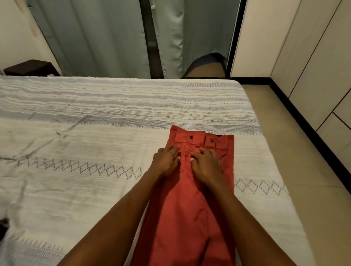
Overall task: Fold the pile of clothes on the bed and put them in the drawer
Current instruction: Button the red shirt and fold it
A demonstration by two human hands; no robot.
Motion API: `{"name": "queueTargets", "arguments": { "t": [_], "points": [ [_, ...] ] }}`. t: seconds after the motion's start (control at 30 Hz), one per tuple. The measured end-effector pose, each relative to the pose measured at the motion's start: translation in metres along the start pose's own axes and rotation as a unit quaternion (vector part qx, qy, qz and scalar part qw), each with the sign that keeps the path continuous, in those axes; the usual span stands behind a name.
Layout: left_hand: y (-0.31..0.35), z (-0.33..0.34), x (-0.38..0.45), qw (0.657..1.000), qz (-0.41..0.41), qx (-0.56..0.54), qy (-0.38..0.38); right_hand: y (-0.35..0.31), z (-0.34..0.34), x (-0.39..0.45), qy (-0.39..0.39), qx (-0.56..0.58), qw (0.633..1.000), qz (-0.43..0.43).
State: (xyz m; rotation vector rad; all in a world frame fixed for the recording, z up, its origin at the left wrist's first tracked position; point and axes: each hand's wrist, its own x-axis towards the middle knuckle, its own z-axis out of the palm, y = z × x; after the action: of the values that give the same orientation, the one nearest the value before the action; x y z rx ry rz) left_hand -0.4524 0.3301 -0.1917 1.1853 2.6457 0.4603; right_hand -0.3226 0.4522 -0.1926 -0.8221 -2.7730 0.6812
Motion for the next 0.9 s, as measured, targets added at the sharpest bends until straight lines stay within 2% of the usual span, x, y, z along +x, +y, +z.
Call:
{"name": "queueTargets", "arguments": {
  "t": [0.23,0.37,0.43,0.53,0.6,0.67,0.83,0.9],
  "points": [
    [0.002,0.006,-0.137,0.999,0.017,-0.042,-0.017,-0.022,0.005,-0.123,-0.065,-0.036,0.996,-0.043],
    [0.002,0.009,-0.214,0.992,0.019,-0.118,-0.037,-0.031,0.002,-0.173,-0.093,-0.037,0.994,-0.051],
    [0.004,0.006,-0.251,0.983,-0.002,-0.178,-0.049,-0.039,-0.001,-0.199,-0.102,-0.038,0.992,-0.060],
    [0.008,-0.001,-0.294,0.964,-0.043,-0.259,-0.027,-0.052,-0.008,-0.231,-0.121,-0.032,0.990,-0.063],
    [0.011,-0.005,-0.322,0.966,-0.041,-0.254,-0.016,-0.058,-0.010,-0.257,-0.122,-0.037,0.989,-0.073],
    [0.017,-0.006,-0.350,0.973,-0.023,-0.225,-0.039,-0.060,-0.006,-0.285,-0.105,-0.046,0.989,-0.093],
    [0.010,0.028,-0.395,0.996,0.047,-0.065,-0.026,-0.054,0.010,-0.329,-0.117,-0.135,0.974,-0.136],
    [0.005,0.037,-0.411,0.999,0.040,-0.018,-0.030,-0.051,0.016,-0.340,-0.126,-0.143,0.968,-0.165]
  ]
}}
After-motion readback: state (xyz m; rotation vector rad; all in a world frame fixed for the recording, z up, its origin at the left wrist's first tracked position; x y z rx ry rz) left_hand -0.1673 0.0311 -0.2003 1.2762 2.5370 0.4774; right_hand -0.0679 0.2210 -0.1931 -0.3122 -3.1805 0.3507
